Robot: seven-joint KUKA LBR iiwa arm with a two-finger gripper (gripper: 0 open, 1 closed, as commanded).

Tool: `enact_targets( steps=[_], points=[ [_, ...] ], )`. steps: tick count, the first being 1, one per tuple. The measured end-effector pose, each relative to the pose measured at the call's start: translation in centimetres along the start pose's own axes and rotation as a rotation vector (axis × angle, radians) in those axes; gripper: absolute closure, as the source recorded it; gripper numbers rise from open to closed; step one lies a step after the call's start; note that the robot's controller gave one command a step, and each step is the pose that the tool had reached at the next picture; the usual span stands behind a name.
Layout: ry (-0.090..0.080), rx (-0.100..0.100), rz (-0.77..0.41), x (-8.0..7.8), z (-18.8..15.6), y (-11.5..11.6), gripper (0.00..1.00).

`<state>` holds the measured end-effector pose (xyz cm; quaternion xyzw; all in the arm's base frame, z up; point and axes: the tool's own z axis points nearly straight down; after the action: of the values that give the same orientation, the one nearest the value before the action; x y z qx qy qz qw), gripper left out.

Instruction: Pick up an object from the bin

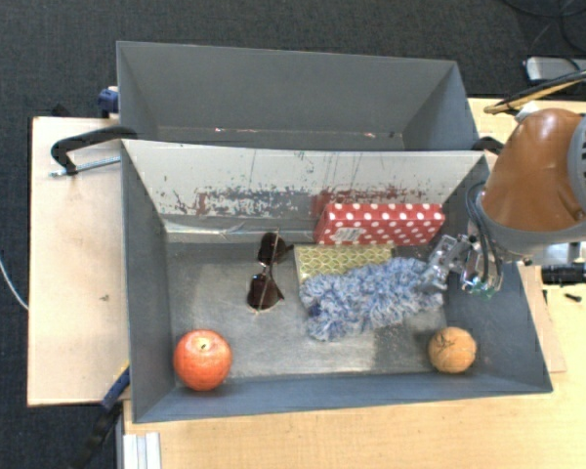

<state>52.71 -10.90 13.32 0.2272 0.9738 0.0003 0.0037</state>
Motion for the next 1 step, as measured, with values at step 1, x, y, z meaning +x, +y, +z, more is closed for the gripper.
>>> enact_targets(
  steps=[1],
  points=[
    [0.017,0.004,-0.066,0.59,-1.27,0.02,1.0]
  ],
)
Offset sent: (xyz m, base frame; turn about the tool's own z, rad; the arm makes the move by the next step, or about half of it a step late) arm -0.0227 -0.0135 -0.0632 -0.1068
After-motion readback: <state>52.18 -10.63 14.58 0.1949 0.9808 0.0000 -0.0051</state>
